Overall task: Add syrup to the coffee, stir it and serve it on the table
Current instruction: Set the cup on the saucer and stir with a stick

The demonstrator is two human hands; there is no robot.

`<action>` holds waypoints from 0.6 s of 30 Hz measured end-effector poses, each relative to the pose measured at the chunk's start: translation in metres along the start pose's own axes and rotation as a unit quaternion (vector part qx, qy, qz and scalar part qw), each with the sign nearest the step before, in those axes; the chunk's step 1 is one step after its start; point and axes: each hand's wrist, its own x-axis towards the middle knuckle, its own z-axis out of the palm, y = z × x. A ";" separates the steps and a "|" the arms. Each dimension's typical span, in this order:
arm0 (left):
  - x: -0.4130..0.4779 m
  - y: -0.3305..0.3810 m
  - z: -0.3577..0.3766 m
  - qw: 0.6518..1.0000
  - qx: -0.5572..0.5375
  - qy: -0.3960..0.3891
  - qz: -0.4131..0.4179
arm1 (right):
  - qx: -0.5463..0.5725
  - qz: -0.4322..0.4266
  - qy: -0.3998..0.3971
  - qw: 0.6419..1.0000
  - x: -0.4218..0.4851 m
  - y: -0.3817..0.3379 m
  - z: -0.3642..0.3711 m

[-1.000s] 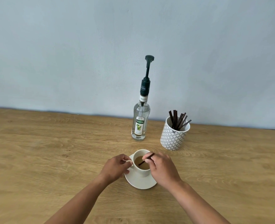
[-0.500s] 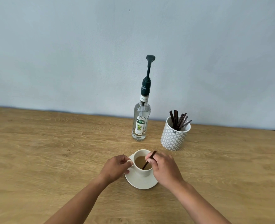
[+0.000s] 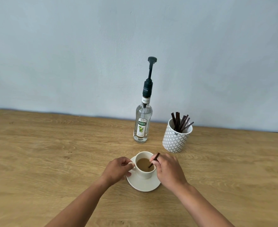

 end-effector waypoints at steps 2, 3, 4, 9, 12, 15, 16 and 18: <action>0.000 -0.001 0.000 1.000 -0.006 0.000 -0.006 | 0.026 0.007 -0.006 1.000 -0.001 -0.001 0.002; 0.000 -0.001 0.000 1.000 -0.008 0.000 -0.008 | 0.041 0.012 -0.008 0.999 -0.002 -0.003 0.003; 0.000 -0.001 0.000 1.000 -0.009 -0.001 -0.010 | 0.055 0.016 -0.009 0.998 -0.002 -0.004 0.004; 0.000 0.000 0.000 1.000 -0.006 -0.005 -0.015 | 0.062 0.025 -0.011 0.998 0.002 -0.008 0.006; -0.001 0.002 0.001 1.000 -0.013 -0.008 -0.021 | 0.017 0.016 -0.009 1.000 0.001 -0.005 0.004; -0.001 0.003 0.001 1.000 -0.015 -0.006 -0.024 | -0.013 0.006 -0.007 1.000 -0.001 -0.002 0.000; -0.001 0.003 0.002 1.000 -0.016 -0.005 -0.024 | -0.007 0.007 -0.004 1.000 -0.002 -0.002 -0.001; -0.002 0.003 0.002 1.000 -0.018 -0.005 -0.023 | 0.020 0.015 -0.003 1.000 -0.004 -0.004 -0.003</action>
